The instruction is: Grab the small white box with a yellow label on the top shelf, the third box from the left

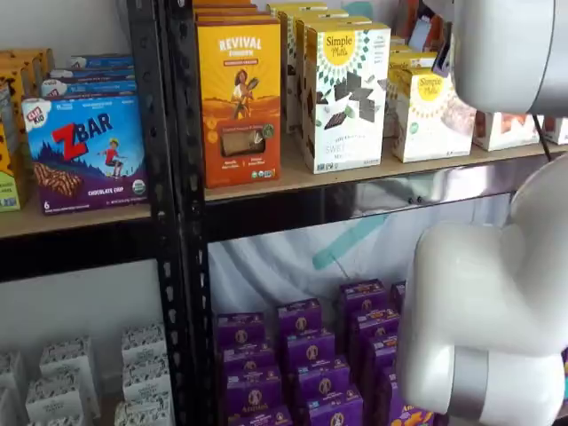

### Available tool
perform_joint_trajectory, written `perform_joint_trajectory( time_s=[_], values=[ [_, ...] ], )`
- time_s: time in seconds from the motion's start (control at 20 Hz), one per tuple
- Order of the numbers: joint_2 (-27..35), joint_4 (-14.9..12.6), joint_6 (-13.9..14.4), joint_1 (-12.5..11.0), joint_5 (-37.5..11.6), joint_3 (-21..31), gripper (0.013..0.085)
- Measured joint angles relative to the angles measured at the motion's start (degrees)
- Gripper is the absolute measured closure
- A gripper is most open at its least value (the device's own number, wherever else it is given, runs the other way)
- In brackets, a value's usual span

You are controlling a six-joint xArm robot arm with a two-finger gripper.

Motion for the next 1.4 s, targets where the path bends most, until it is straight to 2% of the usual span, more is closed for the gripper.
perform_joint_trajectory(
  time_s=[0.4,1.4],
  values=[
    [2.1,-0.5,-0.4,-0.3,0.7,-2.1,0.0130],
    [3.0,-0.9,-1.1,-0.9,1.4,-2.9,0.0130]
  ],
)
